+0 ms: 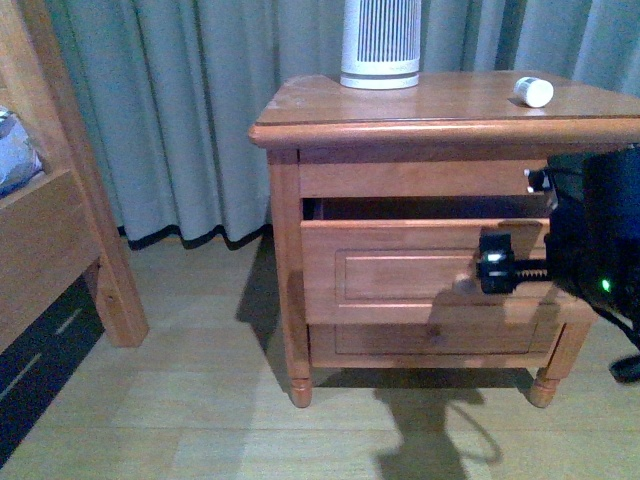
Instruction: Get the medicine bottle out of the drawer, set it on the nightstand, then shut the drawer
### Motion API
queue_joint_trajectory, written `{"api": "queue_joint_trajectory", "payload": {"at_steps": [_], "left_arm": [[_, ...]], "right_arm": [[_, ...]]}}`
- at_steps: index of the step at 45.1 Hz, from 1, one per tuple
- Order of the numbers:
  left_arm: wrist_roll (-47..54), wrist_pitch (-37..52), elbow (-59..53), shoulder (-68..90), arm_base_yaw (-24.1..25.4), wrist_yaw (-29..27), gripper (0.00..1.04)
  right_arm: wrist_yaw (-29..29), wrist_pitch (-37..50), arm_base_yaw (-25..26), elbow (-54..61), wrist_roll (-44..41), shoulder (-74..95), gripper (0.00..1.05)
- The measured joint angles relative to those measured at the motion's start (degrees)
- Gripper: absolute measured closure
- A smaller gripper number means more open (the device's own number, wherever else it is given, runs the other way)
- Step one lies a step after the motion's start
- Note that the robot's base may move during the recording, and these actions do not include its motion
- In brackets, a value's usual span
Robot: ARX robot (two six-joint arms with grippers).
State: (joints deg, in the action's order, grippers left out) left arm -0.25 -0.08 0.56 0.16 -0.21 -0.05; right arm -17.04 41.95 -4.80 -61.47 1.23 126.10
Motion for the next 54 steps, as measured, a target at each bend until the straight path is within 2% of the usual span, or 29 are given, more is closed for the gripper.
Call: {"api": "queue_joint_trajectory", "payload": {"at_steps": [12, 22, 34, 44, 50, 54], "left_arm": [[0.0, 0.0, 0.0, 0.0, 0.0, 0.0, 0.07], [0.0, 0.0, 0.0, 0.0, 0.0, 0.0, 0.07], [0.0, 0.0, 0.0, 0.0, 0.0, 0.0, 0.07], [0.0, 0.0, 0.0, 0.0, 0.0, 0.0, 0.07], [0.0, 0.0, 0.0, 0.0, 0.0, 0.0, 0.07], [0.0, 0.0, 0.0, 0.0, 0.0, 0.0, 0.07]], "right_arm": [[-1.6, -8.1, 3.9, -14.6, -4.9, 6.2, 0.07], [-1.6, -8.2, 4.8, -14.2, -5.1, 6.5, 0.07], [0.6, -9.1, 3.1, 4.7, 0.0, -11.8, 0.07], [2.6, -10.4, 2.8, 24.6, 2.2, -37.4, 0.07], [3.0, -16.9, 3.2, 35.1, 2.7, -56.5, 0.07], [0.1, -23.8, 1.2, 42.8, 2.4, -75.5, 0.07]]}}
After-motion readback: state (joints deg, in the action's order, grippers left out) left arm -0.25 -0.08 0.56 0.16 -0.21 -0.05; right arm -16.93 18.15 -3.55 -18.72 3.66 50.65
